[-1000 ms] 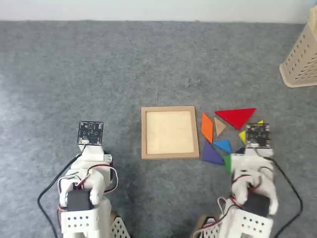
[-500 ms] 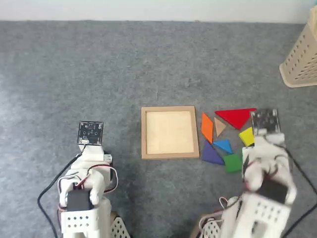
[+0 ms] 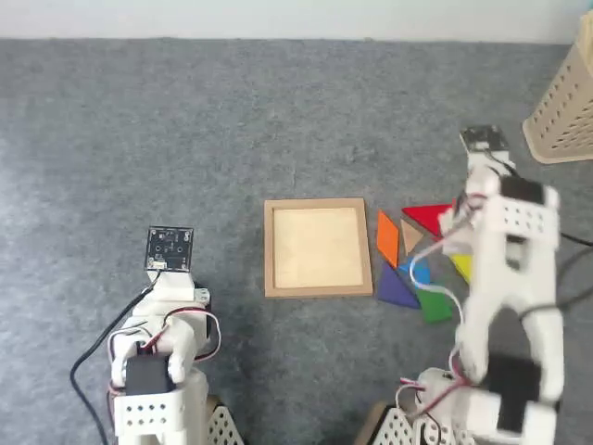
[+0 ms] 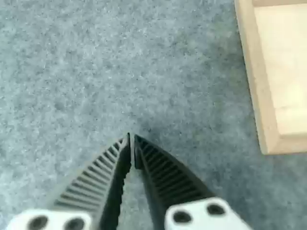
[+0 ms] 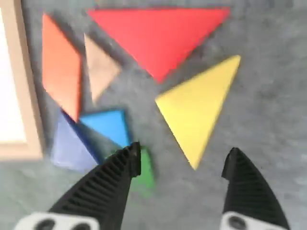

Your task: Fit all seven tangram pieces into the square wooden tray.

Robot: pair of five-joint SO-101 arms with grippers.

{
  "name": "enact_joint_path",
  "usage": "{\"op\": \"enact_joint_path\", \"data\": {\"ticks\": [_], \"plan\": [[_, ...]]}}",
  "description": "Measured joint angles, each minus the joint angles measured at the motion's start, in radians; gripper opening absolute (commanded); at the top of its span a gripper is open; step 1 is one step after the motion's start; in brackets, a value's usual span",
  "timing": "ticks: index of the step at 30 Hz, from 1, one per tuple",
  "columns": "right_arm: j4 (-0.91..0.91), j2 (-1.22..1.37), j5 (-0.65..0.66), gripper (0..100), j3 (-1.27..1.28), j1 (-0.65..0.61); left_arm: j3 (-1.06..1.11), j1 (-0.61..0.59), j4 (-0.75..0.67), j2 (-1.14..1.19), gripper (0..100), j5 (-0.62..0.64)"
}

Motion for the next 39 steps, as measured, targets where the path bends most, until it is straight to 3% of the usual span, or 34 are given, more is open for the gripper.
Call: {"op": "enact_joint_path", "data": {"ticks": [4,8,21,39], "plan": [[-0.009,0.147,-0.158,30.7,-0.107,-0.008,0.0,0.0,0.0,0.0,1,0.0],[-0.009,0.269,-0.206,31.8,-0.169,-0.008,0.0,0.0,0.0,0.0,1,0.0],[-0.055,0.569,-0.227,31.2,-0.327,0.048,0.0,0.0,0.0,0.0,1,0.0],[-0.008,0.606,-0.172,29.0,-0.362,0.025,0.0,0.0,0.0,0.0,1,0.0]]}}
